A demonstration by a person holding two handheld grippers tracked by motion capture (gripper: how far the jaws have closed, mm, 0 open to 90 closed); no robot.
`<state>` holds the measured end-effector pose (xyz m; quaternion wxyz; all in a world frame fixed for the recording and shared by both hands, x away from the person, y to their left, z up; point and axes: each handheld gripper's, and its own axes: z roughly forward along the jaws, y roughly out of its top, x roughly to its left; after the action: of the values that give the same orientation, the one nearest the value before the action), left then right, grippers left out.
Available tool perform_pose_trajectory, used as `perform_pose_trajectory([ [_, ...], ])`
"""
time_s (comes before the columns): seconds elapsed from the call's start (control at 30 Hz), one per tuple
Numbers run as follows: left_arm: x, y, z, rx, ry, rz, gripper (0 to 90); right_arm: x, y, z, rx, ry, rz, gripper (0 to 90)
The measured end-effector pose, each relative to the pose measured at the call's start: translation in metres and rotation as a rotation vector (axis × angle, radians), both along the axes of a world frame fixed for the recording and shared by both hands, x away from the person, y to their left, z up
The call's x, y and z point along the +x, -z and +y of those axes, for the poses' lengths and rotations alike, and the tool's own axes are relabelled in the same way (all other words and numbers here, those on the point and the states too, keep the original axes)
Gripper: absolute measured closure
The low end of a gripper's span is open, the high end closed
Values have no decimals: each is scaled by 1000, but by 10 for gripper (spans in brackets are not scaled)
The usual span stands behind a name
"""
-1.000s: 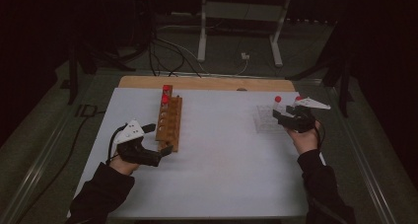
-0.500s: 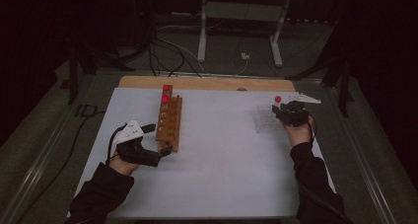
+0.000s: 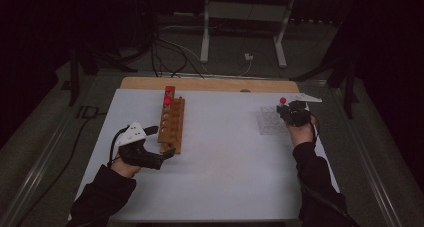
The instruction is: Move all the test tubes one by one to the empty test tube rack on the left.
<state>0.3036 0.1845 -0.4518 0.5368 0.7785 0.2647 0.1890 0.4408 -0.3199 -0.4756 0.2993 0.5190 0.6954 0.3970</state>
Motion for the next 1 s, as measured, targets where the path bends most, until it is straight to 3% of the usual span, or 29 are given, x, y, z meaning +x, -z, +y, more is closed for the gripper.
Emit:
perform_pose_trajectory([
  [0.3,0,0,-2,13,22,9,22,-5,-15,0,-12,-6,-19,751],
  [0.7,-1,-3,-6,25,45,13,22,-22,-52,2,-16,-35,-83,751],
  [1.0,-4,-9,-11,31,52,10,22,-39,-72,28,-18,-149,-114,751],
])
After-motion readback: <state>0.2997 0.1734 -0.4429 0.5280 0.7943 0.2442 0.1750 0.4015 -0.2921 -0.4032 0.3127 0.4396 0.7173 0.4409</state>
